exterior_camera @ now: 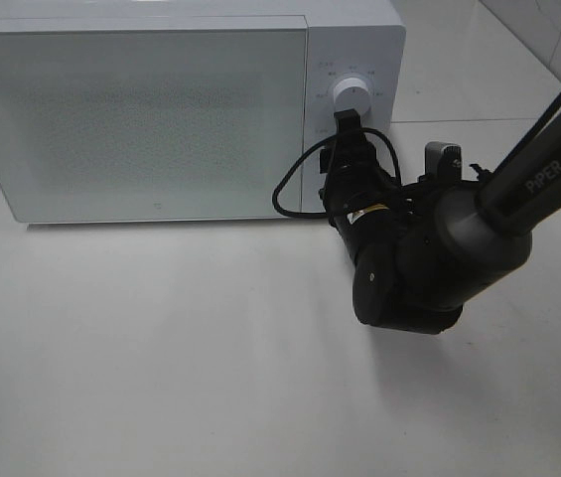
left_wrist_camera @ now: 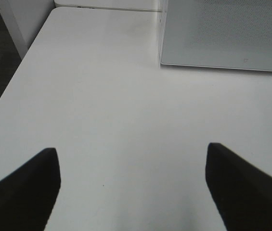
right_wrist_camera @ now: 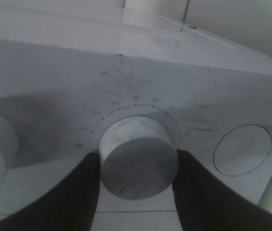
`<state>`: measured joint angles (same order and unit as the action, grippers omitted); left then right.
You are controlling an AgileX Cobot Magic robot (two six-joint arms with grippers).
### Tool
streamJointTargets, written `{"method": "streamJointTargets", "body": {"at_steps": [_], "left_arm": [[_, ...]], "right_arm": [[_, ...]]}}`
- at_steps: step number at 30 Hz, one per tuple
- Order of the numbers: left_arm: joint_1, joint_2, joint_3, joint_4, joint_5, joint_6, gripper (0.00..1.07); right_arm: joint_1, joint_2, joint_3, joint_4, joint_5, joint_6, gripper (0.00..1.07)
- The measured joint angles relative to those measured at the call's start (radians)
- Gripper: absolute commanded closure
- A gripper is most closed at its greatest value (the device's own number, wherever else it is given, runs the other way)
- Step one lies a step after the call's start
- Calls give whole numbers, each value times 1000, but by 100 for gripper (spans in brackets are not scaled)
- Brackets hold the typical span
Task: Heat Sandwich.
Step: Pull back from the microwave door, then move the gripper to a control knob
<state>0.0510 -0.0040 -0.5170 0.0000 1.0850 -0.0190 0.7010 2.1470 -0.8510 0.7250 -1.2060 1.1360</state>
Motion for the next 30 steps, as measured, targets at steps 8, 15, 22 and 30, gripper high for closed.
{"method": "streamJointTargets", "body": {"at_steps": [8,15,22,30], "left_arm": [[0,0,0,0,0,0,28],[0,0,0,0,0,0,28],[0,0,0,0,0,0,28],[0,0,0,0,0,0,28]], "right_arm": [[0,0,5,0,1,0,49],[12,-35,75,-51,-7,-24,49],[52,-124,156,-57,-7,-169,49],[58,-239,261,-173,-7,-436,50]]}}
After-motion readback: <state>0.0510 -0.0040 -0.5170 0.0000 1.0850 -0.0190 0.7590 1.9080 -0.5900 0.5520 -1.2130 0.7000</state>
